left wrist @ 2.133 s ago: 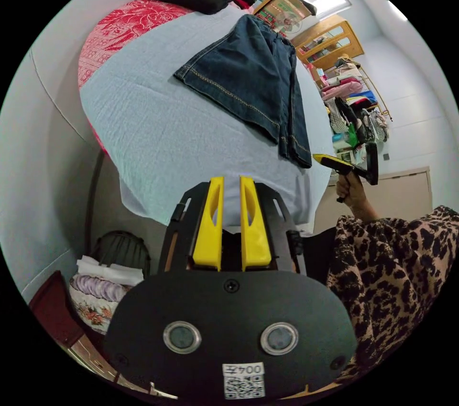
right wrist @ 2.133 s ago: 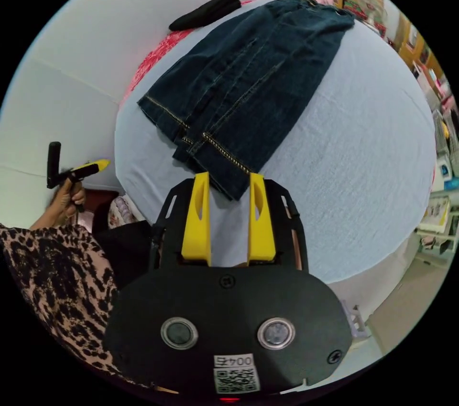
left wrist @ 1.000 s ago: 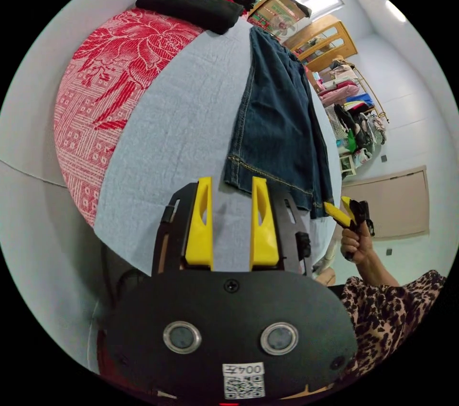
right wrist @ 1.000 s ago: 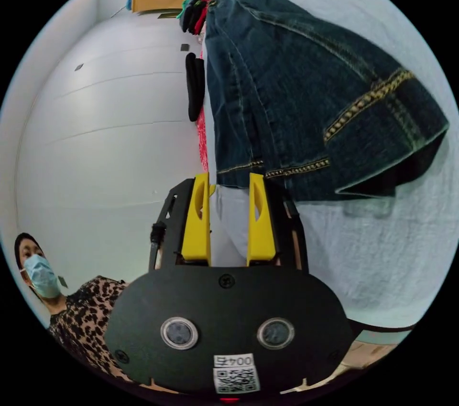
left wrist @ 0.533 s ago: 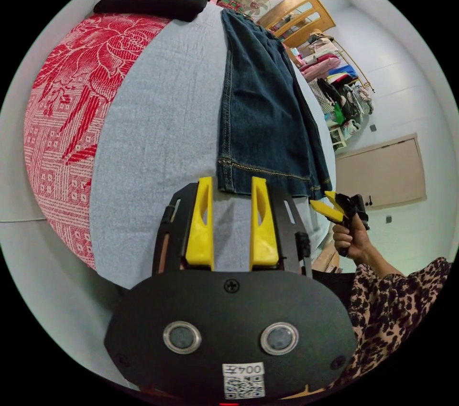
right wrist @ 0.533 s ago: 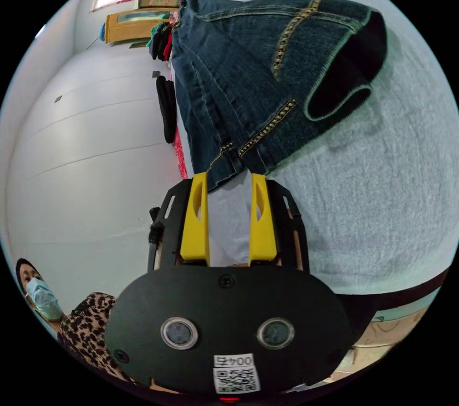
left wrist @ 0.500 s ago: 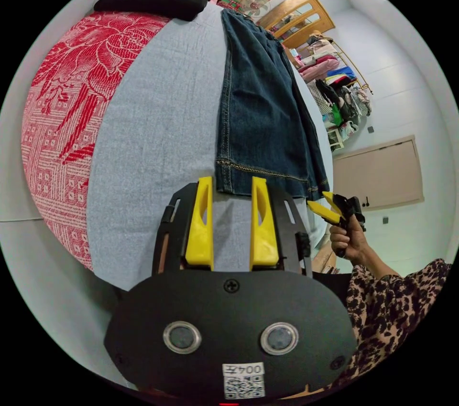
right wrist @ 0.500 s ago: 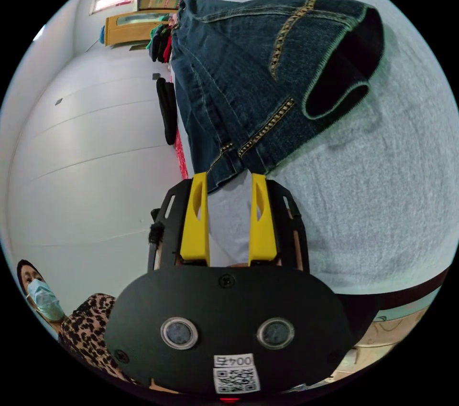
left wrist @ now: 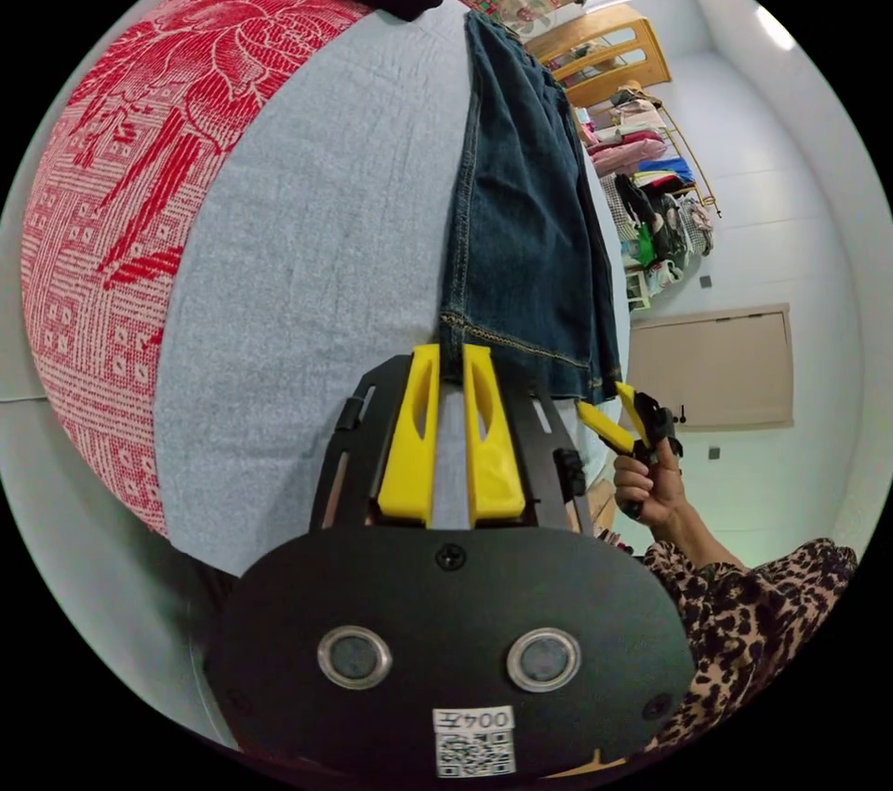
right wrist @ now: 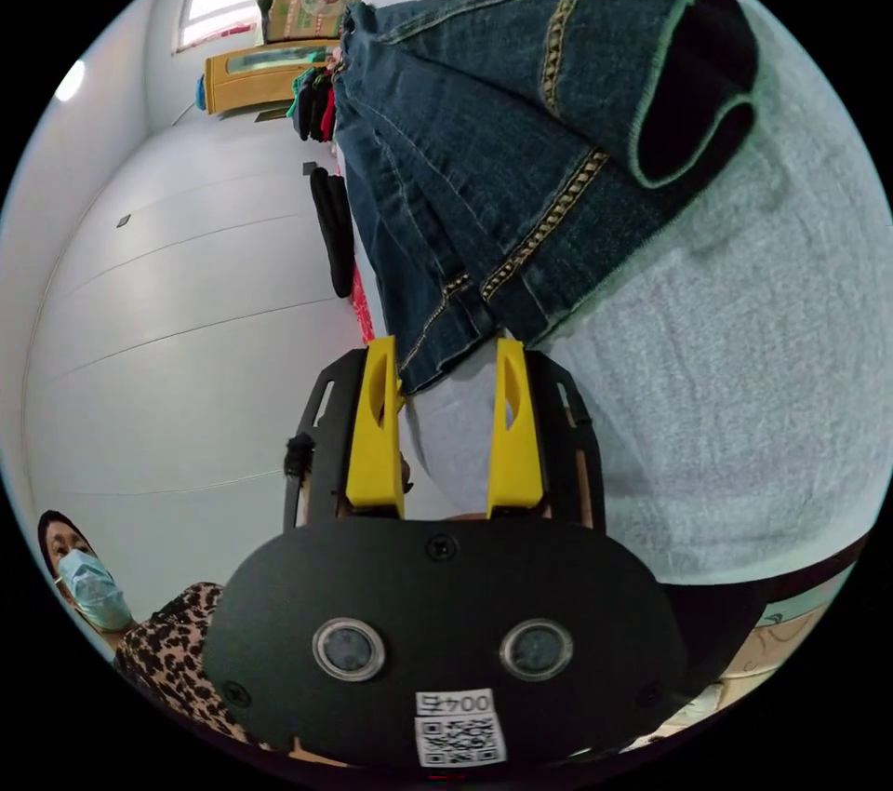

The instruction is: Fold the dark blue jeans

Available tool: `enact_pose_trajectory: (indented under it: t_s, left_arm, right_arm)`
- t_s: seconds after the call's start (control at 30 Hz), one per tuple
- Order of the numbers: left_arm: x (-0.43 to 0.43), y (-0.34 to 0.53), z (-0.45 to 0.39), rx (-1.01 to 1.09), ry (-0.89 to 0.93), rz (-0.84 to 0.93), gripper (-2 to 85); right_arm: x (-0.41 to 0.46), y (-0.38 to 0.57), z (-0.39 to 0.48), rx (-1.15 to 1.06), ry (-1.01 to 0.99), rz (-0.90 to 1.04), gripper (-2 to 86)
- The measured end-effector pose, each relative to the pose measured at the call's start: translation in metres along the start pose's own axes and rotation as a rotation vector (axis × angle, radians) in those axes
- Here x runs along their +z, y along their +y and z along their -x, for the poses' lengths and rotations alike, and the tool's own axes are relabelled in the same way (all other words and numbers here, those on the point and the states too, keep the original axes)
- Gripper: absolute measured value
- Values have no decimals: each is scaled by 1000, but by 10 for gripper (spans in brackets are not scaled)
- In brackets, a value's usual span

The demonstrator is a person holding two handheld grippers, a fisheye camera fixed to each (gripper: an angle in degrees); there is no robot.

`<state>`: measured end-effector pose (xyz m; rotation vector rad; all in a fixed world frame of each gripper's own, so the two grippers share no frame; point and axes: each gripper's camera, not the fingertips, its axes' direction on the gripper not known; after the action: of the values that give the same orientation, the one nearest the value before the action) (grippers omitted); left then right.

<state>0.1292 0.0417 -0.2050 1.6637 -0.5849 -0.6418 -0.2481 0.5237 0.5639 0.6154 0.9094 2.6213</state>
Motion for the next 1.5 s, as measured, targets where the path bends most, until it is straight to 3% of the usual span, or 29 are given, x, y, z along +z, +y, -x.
enact_pose_trajectory:
  t_s: [0.27, 0.57, 0.67, 0.73, 0.83, 1.03, 1.1, 1.2, 1.3, 1.5]
  left_arm:
    - [-19, -5, 5, 15, 85, -6, 27]
    - [-37, -9, 17, -4, 197, -27, 24]
    - [-83, -12, 11, -55, 352, -159, 23]
    - [-131, -14, -10, -1, 402, -236, 24]
    - [-180, -12, -40, 140, 294, -234, 24]
    - [-106, 11, 48, -130, 266, -112, 22]
    - [-102, 17, 56, -169, 265, -144, 22]
    - [-120, 12, 34, -55, 181, -156, 23]
    - [-118, 12, 36, -30, 120, -134, 23]
    - [-51, 25, 72, -181, 55, -59, 24]
  right_arm:
    - [-8, -6, -2, -34, 46, -19, 122]
    - [19, -12, 13, -96, 22, 104, 40]
    - [5, -3, 84, -251, -21, 94, 35]
    - [-12, 25, 177, -522, 127, 113, 32]
    - [-7, 63, 213, -663, 241, 157, 31]
    - [63, 67, 110, -338, 251, 329, 31]
    - [69, 75, 124, -371, 257, 337, 30]
    - [75, 95, 164, -527, 346, 360, 30]
    - [93, 103, 152, -489, 346, 413, 31]
    - [138, 111, 112, -423, 465, 546, 33]
